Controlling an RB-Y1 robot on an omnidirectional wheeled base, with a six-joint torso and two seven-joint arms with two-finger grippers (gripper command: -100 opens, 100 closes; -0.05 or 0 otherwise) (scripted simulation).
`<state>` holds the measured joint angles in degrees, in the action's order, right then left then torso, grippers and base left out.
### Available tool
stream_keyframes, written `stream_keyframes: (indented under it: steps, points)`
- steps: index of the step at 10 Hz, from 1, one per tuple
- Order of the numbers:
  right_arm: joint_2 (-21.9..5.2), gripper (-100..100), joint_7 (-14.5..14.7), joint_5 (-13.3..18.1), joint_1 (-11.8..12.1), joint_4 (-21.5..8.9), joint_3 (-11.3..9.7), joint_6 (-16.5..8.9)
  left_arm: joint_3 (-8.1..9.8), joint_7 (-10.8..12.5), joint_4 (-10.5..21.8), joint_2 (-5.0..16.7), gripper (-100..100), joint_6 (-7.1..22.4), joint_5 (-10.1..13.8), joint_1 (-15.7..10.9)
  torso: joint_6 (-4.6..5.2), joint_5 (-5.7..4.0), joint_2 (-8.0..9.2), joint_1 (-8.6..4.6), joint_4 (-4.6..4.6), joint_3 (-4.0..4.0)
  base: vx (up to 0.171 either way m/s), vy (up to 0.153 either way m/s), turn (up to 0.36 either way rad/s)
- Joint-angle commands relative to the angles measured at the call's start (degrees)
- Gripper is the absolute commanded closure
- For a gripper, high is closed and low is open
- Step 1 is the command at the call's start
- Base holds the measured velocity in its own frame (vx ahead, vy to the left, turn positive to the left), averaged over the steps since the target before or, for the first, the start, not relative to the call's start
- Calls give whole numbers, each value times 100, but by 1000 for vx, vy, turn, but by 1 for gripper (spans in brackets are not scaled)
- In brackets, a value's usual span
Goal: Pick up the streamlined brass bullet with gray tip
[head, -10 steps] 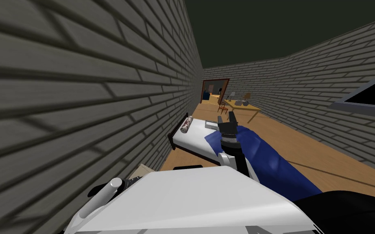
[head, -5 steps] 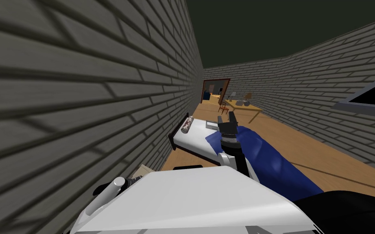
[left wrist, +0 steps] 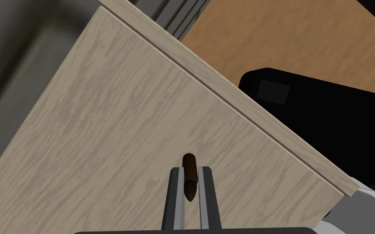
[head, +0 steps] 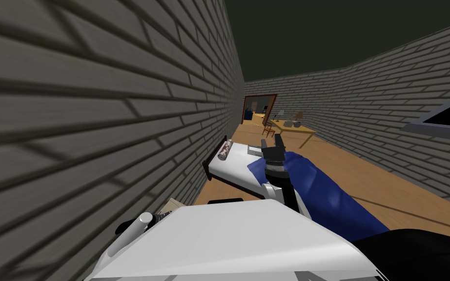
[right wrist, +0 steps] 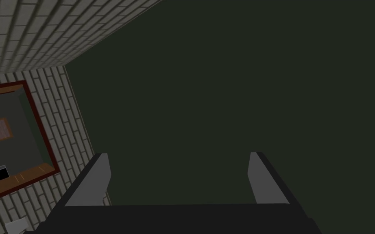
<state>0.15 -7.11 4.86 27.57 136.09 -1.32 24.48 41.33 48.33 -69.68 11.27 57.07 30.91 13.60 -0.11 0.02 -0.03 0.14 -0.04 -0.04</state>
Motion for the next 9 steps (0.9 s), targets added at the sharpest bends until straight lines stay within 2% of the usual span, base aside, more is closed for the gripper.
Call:
stream_keyframes:
  steps: [1, 3, 4, 5, 7, 8, 9]
  points:
    - [0, 0, 0, 0, 0, 0, 0, 0, 0, 0, 0, 0, 100, 0, 0, 0, 0, 0, 0, 0, 0, 0, -1, -5, 2]
    - [0, 0, 0, 0, 0, 0, 0, 0, 1, 0, -1, 2, 100, -1, -1, 0, 1, 6, -3, 15, -1, -2, 0, 0, 0]
    - [0, 0, 0, 0, 0, 0, 0, 0, 1, 1, -1, 2, 0, 0, 0, 0, 1, 6, -4, 16, -1, -2, 0, 0, 0]
    - [0, 0, 0, 0, 0, 0, 0, 0, 62, 67, -171, 77, 100, 175, 26, 55, 1, 6, -4, 17, -1, -3, -25, -28, -58]
    - [0, 0, 0, 0, 0, 0, 0, 0, 116, 137, -350, 141, 100, 368, 60, 108, 0, 1, 12, 0, 2, 6, -36, -41, -39]
    - [0, 0, 0, 0, 0, 0, 0, 0, 99, 120, -318, 116, 100, 310, 49, 101, -1, 0, 10, 0, 2, 6, -9, -15, 0]
    - [0, 0, 0, 0, 0, 0, 0, 0, 104, 123, -327, 124, 0, 332, 54, 105, 0, 4, 3, 8, 0, 2, 0, 0, 0]
